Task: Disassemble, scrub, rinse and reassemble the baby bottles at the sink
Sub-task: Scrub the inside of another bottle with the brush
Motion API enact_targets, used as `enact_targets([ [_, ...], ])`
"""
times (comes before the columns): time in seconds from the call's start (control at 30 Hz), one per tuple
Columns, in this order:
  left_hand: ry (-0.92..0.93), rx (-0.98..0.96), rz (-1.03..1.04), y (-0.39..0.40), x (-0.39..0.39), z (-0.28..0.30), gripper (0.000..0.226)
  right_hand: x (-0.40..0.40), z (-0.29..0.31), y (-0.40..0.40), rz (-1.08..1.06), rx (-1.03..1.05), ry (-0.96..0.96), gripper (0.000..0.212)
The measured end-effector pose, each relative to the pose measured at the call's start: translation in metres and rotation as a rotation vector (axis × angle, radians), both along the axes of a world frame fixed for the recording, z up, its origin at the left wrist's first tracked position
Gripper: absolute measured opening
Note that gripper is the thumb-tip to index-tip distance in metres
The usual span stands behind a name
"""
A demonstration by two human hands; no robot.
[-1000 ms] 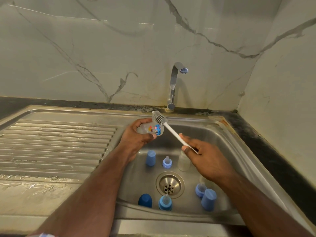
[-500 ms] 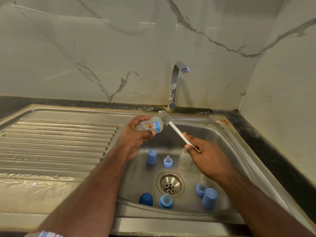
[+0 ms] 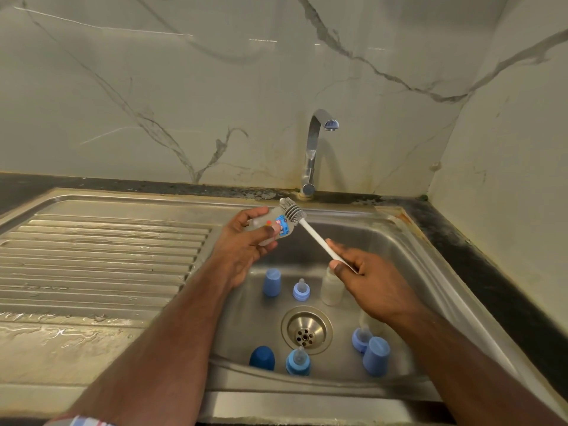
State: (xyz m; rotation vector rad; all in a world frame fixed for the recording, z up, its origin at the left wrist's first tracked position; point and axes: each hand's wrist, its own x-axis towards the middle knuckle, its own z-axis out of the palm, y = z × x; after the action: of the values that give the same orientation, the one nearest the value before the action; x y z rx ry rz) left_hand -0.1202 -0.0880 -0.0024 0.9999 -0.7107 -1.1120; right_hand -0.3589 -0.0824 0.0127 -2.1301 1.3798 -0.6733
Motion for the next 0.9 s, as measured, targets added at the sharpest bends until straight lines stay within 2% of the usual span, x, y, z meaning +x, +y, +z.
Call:
enact_targets([
  [0.17,0.012,0.031,0.000,0.000,0.001,0.000,0.039,0.000,0.000,-0.002,-0.005,0.016,-0.028,0.047],
  [0.3,-0.049,0.038,0.015,-0.004,-0.001,-0.002,0.049,-0.001,0.001,-0.002,-0.014,-0.002,0.016,0.047],
  [0.37,-0.123,0.040,0.035,-0.006,-0.002,-0.004,0.051,0.001,0.001,0.003,0.020,0.000,0.030,0.045],
  [0.43,-0.272,0.034,0.090,-0.008,-0.001,-0.006,0.056,0.004,0.001,0.009,0.061,-0.023,0.076,0.043],
  [0.53,-0.408,0.022,0.145,-0.008,0.001,-0.007,0.056,0.007,0.003,0.004,0.009,-0.072,0.112,0.045],
  [0.6,-0.424,0.003,0.161,-0.008,0.002,-0.009,0.054,0.007,0.003,0.003,-0.018,-0.074,0.118,0.047],
  [0.73,-0.465,-0.022,0.190,-0.008,0.003,-0.010,0.051,0.011,0.004,0.015,0.071,-0.063,0.118,0.044],
  [0.9,-0.469,-0.035,0.173,-0.009,0.001,-0.011,0.055,0.010,0.004,0.005,-0.013,-0.066,0.111,0.048],
])
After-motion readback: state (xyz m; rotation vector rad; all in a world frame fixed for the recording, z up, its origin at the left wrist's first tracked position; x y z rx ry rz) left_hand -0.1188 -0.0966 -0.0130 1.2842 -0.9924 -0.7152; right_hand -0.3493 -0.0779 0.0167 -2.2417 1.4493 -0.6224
